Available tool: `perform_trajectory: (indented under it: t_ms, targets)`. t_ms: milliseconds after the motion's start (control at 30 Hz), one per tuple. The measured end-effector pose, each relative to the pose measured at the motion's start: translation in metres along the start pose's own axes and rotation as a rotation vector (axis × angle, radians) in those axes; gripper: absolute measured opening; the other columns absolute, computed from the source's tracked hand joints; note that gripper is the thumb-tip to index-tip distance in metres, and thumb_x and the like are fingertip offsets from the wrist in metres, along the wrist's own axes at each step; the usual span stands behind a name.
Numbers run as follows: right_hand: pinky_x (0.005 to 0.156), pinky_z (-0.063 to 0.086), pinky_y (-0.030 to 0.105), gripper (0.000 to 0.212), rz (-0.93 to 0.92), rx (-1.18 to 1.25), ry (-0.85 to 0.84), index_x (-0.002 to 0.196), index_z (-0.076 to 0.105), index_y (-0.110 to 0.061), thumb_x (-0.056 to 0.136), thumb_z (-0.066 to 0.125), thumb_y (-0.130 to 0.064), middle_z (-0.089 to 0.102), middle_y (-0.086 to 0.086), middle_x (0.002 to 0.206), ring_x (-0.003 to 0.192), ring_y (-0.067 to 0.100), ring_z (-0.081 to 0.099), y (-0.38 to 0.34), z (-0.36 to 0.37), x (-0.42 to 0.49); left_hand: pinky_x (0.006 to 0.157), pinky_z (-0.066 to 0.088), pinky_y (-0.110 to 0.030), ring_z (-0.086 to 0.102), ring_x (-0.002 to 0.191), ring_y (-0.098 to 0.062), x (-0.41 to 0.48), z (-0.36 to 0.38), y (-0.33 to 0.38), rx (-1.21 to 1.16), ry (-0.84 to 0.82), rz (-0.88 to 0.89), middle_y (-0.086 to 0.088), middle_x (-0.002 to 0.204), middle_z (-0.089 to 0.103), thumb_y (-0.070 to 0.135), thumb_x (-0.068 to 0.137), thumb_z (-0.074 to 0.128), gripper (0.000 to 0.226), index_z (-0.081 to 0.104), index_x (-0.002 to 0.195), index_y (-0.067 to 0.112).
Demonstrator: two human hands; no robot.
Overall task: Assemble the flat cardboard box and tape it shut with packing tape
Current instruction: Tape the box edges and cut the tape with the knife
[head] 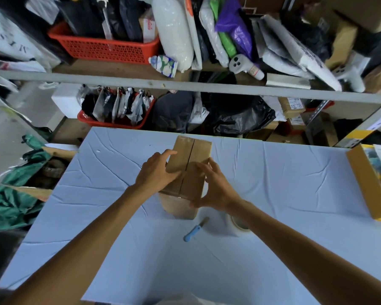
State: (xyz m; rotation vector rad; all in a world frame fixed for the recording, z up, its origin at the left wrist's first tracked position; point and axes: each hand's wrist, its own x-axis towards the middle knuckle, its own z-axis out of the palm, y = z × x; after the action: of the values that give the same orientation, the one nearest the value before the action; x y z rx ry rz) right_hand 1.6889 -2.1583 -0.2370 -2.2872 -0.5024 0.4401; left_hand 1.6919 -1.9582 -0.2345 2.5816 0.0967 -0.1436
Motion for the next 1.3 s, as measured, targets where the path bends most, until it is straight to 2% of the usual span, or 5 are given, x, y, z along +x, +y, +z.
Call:
perform_trajectory:
  t_ms: [133,400,700,833,1300]
  targets:
    - [0.104,0.043,0.023,0.081,-0.082,0.008,0.003,0.133,0.050,-0.006,0.060,0.084,-0.005,0.039,0.011,0.145,0.132,0.024,0.042,0.014,-0.016,0.002,0.080,0.048,-0.030,0.058,0.099,-0.024,0.005,-0.013,-0.008,0.075,-0.029,0.160,-0.004,0.101,0.054,0.018,0.092,0.059,0.039,0.053,0.130,0.026]
    - [0.102,0.046,0.031,0.067,-0.115,-0.084,0.025,0.128,0.057,-0.010,0.067,0.071,0.013,0.058,0.007,0.131,0.120,0.020,0.056,0.027,-0.038,0.011,0.115,0.019,-0.049,-0.016,0.146,-0.020,0.030,-0.027,0.017,0.607,-0.413,0.542,0.013,0.159,-0.009,0.016,0.060,0.078,0.121,-0.001,0.145,0.049]
    - [0.092,0.051,0.039,0.067,-0.014,-0.122,0.226,0.131,0.051,-0.011,0.071,0.082,-0.019,0.055,0.010,0.126,0.113,0.024,0.056,0.037,-0.032,-0.005,0.094,0.037,-0.039,0.041,0.120,-0.024,0.039,-0.013,0.016,0.549,-0.243,0.452,0.002,0.132,0.032,0.060,0.045,0.078,0.113,0.024,0.140,0.032]
    - [0.097,0.050,0.038,0.092,0.052,-0.015,0.099,0.143,0.037,-0.015,0.065,0.085,-0.027,0.047,0.005,0.139,0.122,0.020,0.050,0.033,-0.026,-0.008,0.091,0.037,-0.042,0.038,0.116,-0.032,0.030,-0.006,0.022,0.529,-0.173,0.289,-0.007,0.128,0.032,0.069,0.050,0.076,0.110,0.026,0.137,0.023]
    - [0.074,0.052,0.015,0.050,0.039,0.103,0.157,0.123,0.055,-0.013,0.077,0.075,-0.007,0.062,-0.002,0.105,0.090,0.015,0.062,0.041,-0.023,-0.004,0.093,0.040,-0.050,0.038,0.116,-0.031,0.008,0.011,0.032,0.539,-0.139,0.156,-0.010,0.127,0.036,0.073,0.052,0.072,0.107,0.030,0.130,0.014]
